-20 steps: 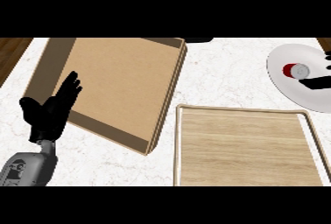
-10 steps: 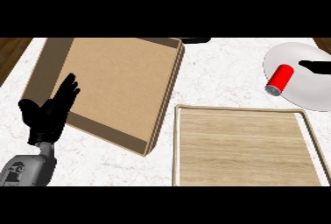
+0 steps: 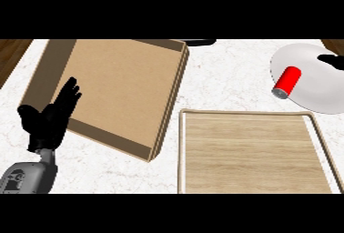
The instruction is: Pick the can from the tray and place it in the plate
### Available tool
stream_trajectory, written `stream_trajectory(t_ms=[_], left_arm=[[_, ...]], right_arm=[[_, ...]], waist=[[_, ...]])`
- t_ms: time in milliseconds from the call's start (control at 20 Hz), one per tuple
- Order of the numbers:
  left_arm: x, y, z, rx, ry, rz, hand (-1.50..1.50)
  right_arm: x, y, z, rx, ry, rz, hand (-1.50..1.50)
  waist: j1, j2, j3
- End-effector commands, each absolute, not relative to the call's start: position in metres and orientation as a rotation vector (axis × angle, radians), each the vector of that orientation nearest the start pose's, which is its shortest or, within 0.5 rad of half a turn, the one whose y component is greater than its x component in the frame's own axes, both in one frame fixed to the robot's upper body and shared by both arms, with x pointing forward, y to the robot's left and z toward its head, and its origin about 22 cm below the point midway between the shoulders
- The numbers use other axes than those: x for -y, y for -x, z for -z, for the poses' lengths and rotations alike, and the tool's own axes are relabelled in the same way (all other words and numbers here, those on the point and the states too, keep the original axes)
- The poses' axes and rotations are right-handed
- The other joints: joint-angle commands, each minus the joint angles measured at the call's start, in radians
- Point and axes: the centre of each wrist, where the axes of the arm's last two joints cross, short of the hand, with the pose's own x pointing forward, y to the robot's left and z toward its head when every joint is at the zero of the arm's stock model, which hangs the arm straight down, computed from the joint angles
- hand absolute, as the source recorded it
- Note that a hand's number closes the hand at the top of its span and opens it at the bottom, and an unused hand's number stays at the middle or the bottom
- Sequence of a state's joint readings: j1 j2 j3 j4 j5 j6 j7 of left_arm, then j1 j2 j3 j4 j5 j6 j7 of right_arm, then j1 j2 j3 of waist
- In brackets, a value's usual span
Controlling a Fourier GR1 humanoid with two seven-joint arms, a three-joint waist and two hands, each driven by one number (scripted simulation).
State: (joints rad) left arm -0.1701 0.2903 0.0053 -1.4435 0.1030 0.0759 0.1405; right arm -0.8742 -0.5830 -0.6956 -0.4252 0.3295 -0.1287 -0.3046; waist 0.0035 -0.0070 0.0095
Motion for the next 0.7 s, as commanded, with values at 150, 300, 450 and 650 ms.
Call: stream_trajectory(t_ms=[150,300,450,650], left_arm=[[-0.285,-0.291,-0.031,1.411,-0.15,0.085,0.0],[-0.294,-0.277,-0.012,1.404,-0.169,0.088,0.0],[-0.27,-0.289,-0.012,1.411,-0.171,0.086,0.0],[-0.27,-0.295,-0.032,1.405,-0.182,0.099,0.0]], right_arm=[[0.479,-0.358,-0.098,1.684,0.642,0.23,-1.5],[0.502,-0.339,-0.1,1.673,0.665,0.212,-1.5],[0.505,-0.334,-0.095,1.679,0.677,0.21,-1.5],[0.512,-0.328,-0.096,1.652,0.704,0.216,-1.5]], waist=[[0.004,0.012,-0.008],[0.004,0.012,-0.009],[0.004,0.013,-0.008],[0.002,0.011,-0.009]])
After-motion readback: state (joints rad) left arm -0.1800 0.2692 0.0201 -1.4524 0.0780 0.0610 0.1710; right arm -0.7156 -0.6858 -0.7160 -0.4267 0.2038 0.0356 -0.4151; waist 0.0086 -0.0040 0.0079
